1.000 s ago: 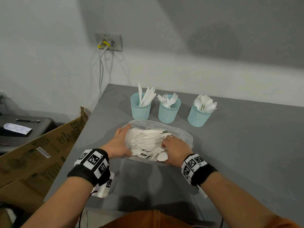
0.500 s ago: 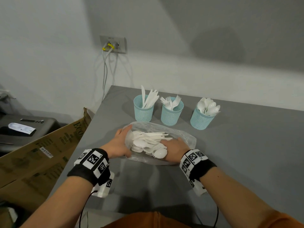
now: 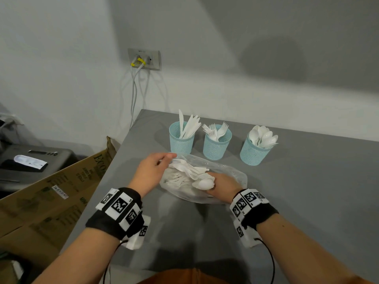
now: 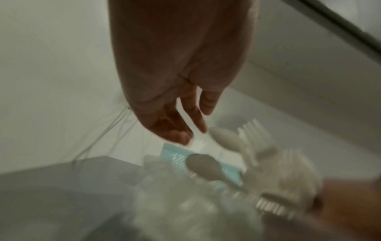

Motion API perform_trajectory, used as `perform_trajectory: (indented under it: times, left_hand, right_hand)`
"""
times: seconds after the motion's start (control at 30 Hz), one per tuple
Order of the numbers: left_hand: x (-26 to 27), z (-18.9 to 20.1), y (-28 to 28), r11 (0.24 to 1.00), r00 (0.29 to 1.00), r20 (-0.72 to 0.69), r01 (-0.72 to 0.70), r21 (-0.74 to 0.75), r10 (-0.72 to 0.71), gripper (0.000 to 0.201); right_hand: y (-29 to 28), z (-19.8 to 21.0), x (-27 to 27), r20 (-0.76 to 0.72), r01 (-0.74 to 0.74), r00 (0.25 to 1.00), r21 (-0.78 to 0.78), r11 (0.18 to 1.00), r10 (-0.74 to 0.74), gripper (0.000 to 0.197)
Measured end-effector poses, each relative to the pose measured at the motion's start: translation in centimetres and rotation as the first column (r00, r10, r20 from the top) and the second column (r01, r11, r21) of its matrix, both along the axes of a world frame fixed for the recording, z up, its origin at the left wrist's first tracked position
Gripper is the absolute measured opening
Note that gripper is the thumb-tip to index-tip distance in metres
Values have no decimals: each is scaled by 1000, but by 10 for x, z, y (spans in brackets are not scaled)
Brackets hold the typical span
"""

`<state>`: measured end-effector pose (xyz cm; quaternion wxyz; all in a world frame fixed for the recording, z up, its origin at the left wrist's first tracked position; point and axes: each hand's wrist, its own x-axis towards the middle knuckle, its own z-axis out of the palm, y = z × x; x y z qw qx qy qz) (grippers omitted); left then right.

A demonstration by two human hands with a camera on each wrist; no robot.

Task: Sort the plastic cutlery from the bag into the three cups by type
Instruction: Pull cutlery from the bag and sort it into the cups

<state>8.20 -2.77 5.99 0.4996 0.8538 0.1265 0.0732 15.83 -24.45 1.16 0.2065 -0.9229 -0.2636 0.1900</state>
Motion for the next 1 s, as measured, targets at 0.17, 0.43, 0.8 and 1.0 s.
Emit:
perform_trajectory:
  times: [0.17,0.43,0.8,1.0]
  left_hand:
    - [9,5,-11,973,994,-110,-9,-232,-17,37]
    - [14,9,-28,934,1000,9,19,-358,-17,33]
    - [10,11,-42,870,994,16,103,-481,-109,49]
    - [12,2,-43,953,966,-64,237,-189,-252,68]
  right_hand:
    - [7,-2,-3,-49,126,992,240,963,-117,40]
    - [20,9,-9,-45,141,990,219,965,-135,41]
    - [41,29,-6,-301,382,921,586,714,-245,20]
    - [50,63,-5,-323,406,914,727,554,-245,10]
